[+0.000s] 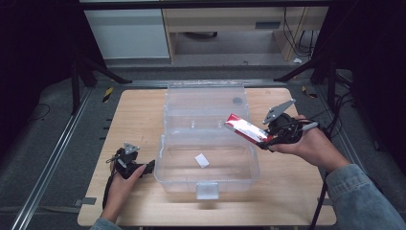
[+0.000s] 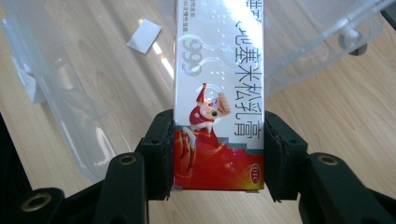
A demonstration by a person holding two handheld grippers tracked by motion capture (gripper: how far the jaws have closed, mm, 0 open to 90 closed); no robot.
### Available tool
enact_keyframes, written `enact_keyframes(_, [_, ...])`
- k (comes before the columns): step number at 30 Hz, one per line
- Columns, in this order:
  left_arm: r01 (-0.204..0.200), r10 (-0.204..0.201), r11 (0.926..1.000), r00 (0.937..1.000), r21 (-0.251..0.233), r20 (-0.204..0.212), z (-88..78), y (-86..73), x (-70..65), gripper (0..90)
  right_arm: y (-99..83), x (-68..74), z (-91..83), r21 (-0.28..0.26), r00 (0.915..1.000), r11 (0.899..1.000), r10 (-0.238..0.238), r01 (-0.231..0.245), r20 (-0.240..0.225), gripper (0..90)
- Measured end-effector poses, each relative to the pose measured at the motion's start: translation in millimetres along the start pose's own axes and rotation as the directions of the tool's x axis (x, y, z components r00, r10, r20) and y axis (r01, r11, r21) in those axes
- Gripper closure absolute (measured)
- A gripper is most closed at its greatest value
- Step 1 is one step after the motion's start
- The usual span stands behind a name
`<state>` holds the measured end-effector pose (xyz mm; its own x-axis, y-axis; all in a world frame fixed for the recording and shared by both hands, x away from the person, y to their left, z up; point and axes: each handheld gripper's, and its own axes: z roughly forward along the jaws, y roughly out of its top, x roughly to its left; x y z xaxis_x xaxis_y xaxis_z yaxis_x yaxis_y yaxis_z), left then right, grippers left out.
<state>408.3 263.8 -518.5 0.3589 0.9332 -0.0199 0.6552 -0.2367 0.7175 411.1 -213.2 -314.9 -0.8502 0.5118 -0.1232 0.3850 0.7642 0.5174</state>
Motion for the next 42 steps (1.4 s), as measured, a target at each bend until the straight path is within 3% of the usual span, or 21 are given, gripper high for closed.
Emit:
enact_keyframes(18, [-0.002, 0.002, 1.0, 1.0, 0.0, 0.002, -0.1, -0.1, 0.1, 0.0, 38.6, 21.0, 24.5, 0.015, 0.9943, 0.996, -0.091, 0.092, -0.056, 51.7])
enact_keyframes(29, [-0.001, 0.001, 1.0, 1.0, -0.001, 0.002, -0.1, -0.1, 0.0, 0.0, 65.5, 42.8, 46.8, 0.016, 0.9804, 0.986, -0.164, 0.166, -0.11, 51.7])
enact_keyframes(42, [-0.001, 0.001, 1.0, 1.0, 0.0, 0.004, -0.3, -0.3, -0.1, 0.0, 82.9, 59.1, 67.8, 0.029, 0.9629, 0.973, -0.224, 0.23, -0.151, 51.6])
